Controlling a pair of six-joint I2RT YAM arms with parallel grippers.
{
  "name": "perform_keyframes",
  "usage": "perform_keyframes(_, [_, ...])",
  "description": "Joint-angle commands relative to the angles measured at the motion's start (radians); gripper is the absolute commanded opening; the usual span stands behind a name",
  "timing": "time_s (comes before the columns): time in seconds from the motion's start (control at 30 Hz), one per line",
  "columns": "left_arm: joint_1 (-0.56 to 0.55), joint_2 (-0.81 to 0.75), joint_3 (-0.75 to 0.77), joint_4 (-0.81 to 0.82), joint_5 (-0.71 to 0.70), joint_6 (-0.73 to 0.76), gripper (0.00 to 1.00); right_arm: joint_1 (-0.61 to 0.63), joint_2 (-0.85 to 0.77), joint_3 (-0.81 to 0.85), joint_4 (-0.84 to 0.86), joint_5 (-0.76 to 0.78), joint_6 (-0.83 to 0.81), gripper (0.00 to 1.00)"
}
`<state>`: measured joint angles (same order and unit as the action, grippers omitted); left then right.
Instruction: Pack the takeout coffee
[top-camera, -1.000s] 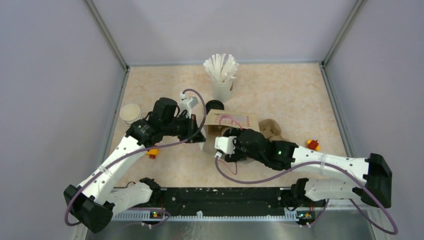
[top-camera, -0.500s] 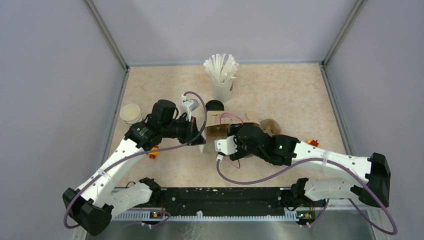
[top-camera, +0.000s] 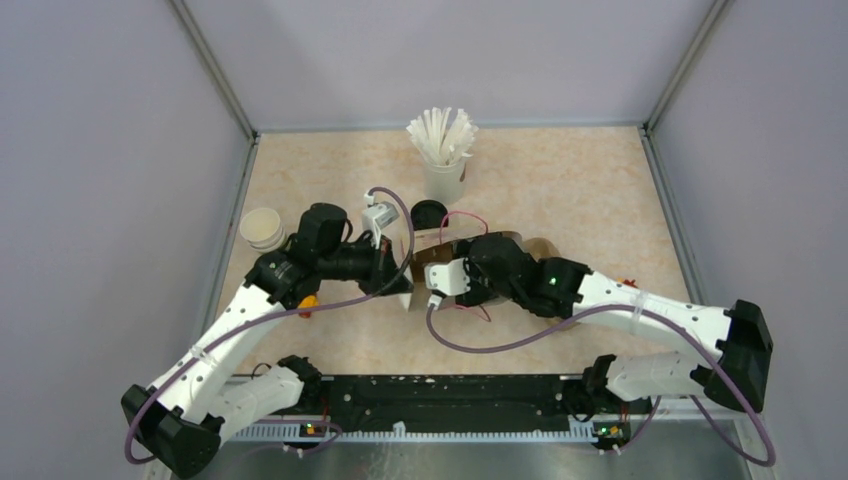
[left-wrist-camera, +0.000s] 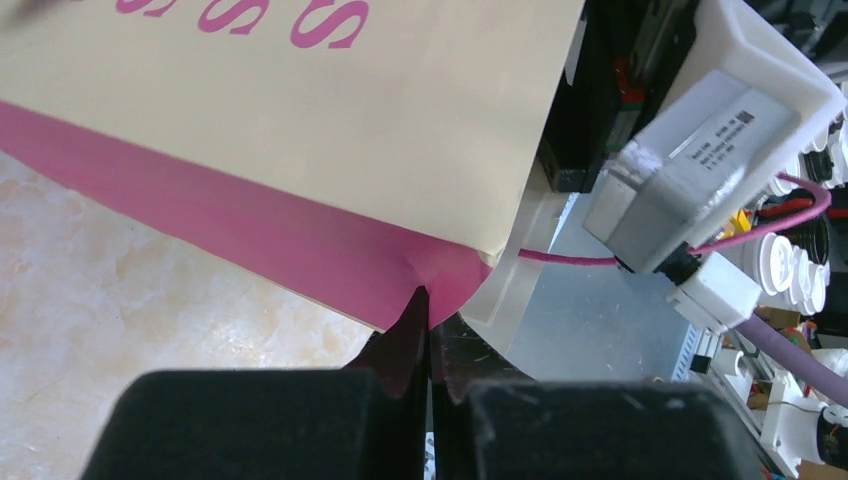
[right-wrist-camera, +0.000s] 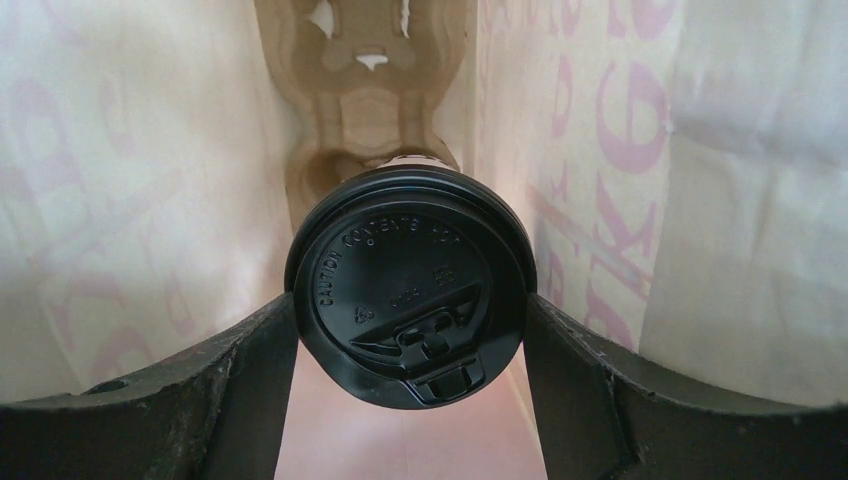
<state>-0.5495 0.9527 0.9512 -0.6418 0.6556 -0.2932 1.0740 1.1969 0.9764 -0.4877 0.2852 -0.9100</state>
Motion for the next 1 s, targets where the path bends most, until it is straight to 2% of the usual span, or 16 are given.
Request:
perform_keyframes(0.0, [-0.001,-0.012,0.007,0.036,0.057,0.041,0.00,-0.019,-0.006,-0.012,0.053,-0.025,-0.064,0.67])
perform_keyframes(0.2, [-0.001,-0.019,0.002,0.012,0.054,0.063,0.00,-0.022,-0.011,-0.049,0.086,-0.058,-0.121,0.67])
perform_keyframes(0.57, [-0.001,-0.027,-0.003,-0.001,0.036,0.064,0.00,-0.022,-0.005,-0.043,0.016,-0.092,-0.196,0.67])
perform_keyframes(0.77, [-0.001,-0.024,-0.006,-0.013,0.029,0.077,0.00,-0.021,-0.005,0.011,-0.038,-0.105,-0.179,0.67])
perform_keyframes(0.97, [-0.001,-0.025,-0.006,-0.009,0.032,0.072,0.00,-0.021,-0.023,0.022,0.004,-0.153,-0.183,0.67])
